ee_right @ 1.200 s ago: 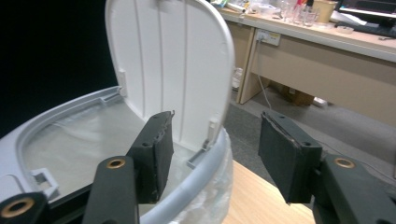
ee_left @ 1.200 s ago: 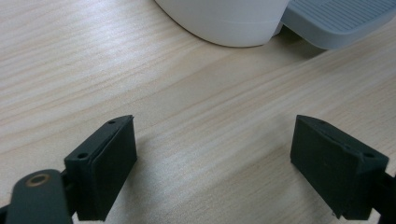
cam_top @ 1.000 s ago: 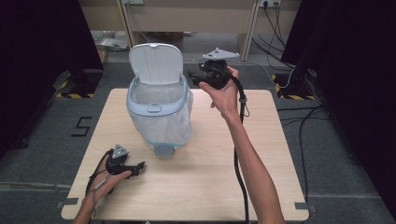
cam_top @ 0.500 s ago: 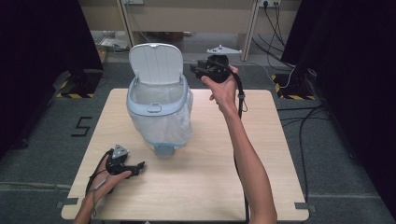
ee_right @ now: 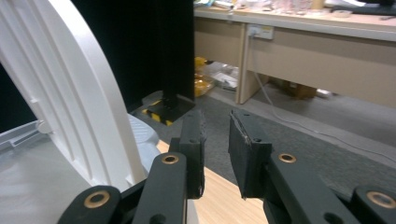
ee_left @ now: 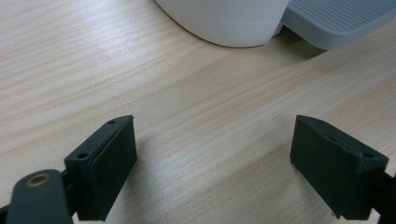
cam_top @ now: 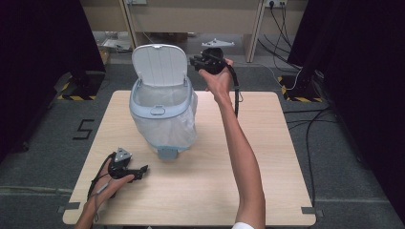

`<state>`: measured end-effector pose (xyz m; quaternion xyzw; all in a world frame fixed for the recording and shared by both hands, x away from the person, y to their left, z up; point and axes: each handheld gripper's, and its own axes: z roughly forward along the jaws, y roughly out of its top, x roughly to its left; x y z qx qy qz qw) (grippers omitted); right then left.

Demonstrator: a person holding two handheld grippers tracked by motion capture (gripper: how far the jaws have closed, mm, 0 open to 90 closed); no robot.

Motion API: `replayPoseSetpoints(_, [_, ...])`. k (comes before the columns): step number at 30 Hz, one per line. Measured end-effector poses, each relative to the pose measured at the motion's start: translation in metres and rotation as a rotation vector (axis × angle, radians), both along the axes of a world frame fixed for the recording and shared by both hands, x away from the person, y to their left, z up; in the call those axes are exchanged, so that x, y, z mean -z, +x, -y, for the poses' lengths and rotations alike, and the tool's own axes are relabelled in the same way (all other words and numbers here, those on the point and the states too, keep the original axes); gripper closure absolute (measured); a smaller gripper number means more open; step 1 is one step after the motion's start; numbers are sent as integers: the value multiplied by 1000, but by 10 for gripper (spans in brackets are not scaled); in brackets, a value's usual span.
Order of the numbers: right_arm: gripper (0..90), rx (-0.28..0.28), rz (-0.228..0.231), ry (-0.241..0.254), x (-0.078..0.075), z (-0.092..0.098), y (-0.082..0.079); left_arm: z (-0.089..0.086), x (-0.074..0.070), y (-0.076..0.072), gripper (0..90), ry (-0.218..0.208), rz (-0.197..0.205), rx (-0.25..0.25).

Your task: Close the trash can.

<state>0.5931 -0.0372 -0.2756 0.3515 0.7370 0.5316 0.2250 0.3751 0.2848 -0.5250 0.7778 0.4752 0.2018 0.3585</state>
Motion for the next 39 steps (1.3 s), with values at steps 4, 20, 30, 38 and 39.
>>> replayPoseSetpoints(4, [752, -49, 7, 16, -2, -3, -2, 0, 0, 0, 136, -3, -2, -2])
replayPoseSetpoints(20, [778, -221, 51, 12, -10, -10, -39, 0, 0, 0, 134, -1, -2, -2])
replayPoseSetpoints(30, [770, -277, 64, -61, 0, -22, -77, 0, 0, 0, 134, 4, 0, -1])
replayPoseSetpoints(38, [761, -297, 77, -108, 7, -31, -96, 0, 0, 0, 134, 4, 0, -2])
replayPoseSetpoints(39, [757, -300, 78, -121, 9, -33, -98, 0, 0, 0, 134, 4, 0, -2])
